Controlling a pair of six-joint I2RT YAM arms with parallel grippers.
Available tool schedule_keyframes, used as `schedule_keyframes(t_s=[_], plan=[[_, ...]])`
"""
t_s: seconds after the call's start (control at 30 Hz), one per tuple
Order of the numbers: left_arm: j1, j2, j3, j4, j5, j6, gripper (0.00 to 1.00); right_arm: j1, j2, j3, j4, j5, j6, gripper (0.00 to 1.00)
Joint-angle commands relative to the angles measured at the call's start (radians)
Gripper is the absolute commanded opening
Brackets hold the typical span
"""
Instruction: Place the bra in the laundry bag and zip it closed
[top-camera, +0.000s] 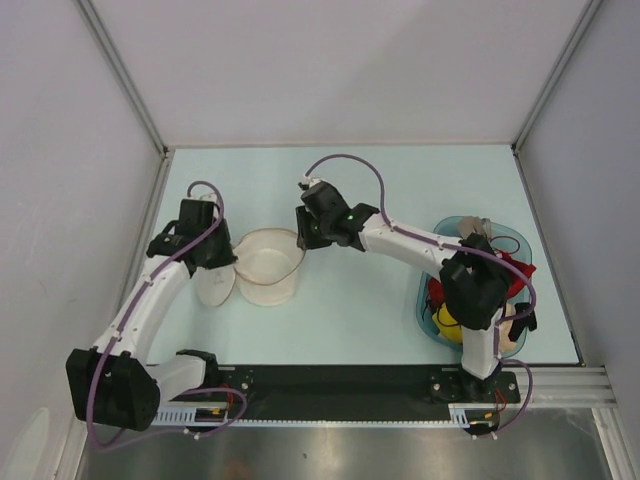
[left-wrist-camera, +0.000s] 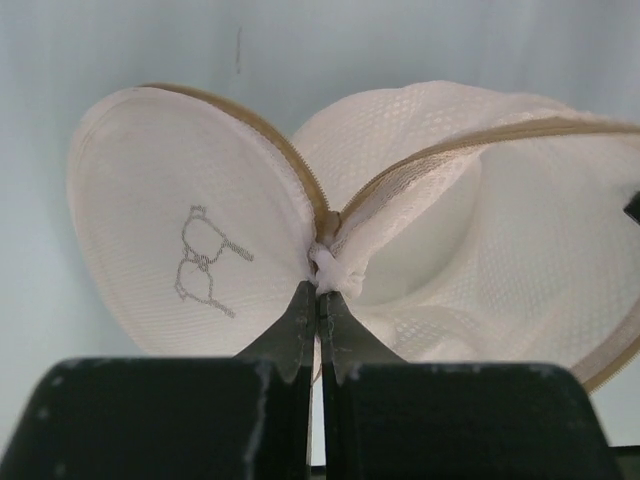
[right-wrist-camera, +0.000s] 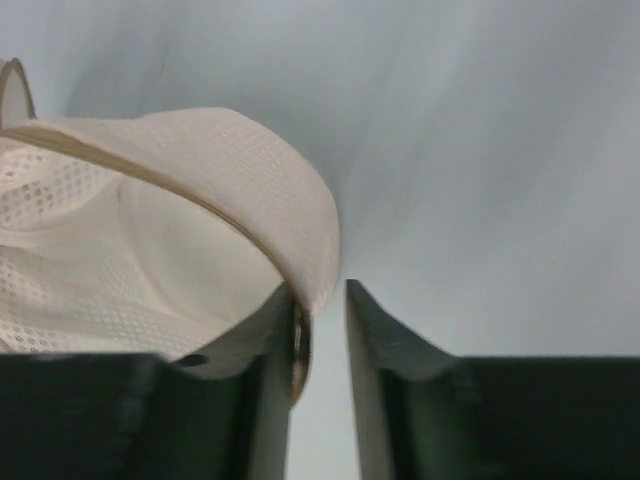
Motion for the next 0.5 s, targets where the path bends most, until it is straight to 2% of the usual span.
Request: schedule_keyframes(t_s=[0.0,0.03,0.07,0.1,0.13,0.17,0.2,0.27,0.3,0.37,0.43,0.47], plan=[[0.079,-0.011,-0.059,0.087,0.09,-0.004,0.0,0.004,-0.001,0.112,-0.095,0.027,0.005,0.42],[0.084,-0.011,-0.064,0.095,0.082,-0.004,0.0,0.004,-0.007,0.148,-0.125,0.042,0.005,0.57],[0.085,-0.014,-0.07,0.098,0.068,-0.001,0.04,0.004,-0.013,0.164,-0.152,0.07,-0.001,0.67],[0.087,-0.024,-0.069,0.102,0.062,0.001,0.17,0.005,-0.021,0.181,-0.21,0.091,-0.011,0.76],[0.087,-0.034,-0.067,0.102,0.054,0.002,0.24,0.012,-0.047,0.208,-0.24,0.158,-0.04,1.0],[0.087,-0.043,-0.06,0.104,0.039,0.007,0.31,0.013,-0.061,0.215,-0.282,0.196,-0.054,1.0],[0.087,-0.057,-0.054,0.109,0.034,0.007,0.45,0.015,-0.082,0.215,-0.298,0.231,-0.067,1.0],[0.087,-0.093,-0.034,0.107,0.019,0.014,0.55,0.007,-0.145,0.195,-0.345,0.355,-0.076,1.0],[0.087,-0.104,-0.024,0.107,0.017,0.022,0.72,0.002,-0.165,0.183,-0.359,0.395,-0.077,1.0],[0.084,-0.13,0.006,0.098,0.016,0.033,0.78,-0.048,-0.227,0.134,-0.402,0.478,-0.088,1.0],[0.061,-0.143,0.029,0.089,0.027,0.044,0.78,-0.118,-0.269,0.088,-0.43,0.472,-0.074,1.0],[0.045,-0.158,0.048,0.089,0.028,0.044,0.78,-0.202,-0.292,0.027,-0.433,0.461,-0.07,1.0]])
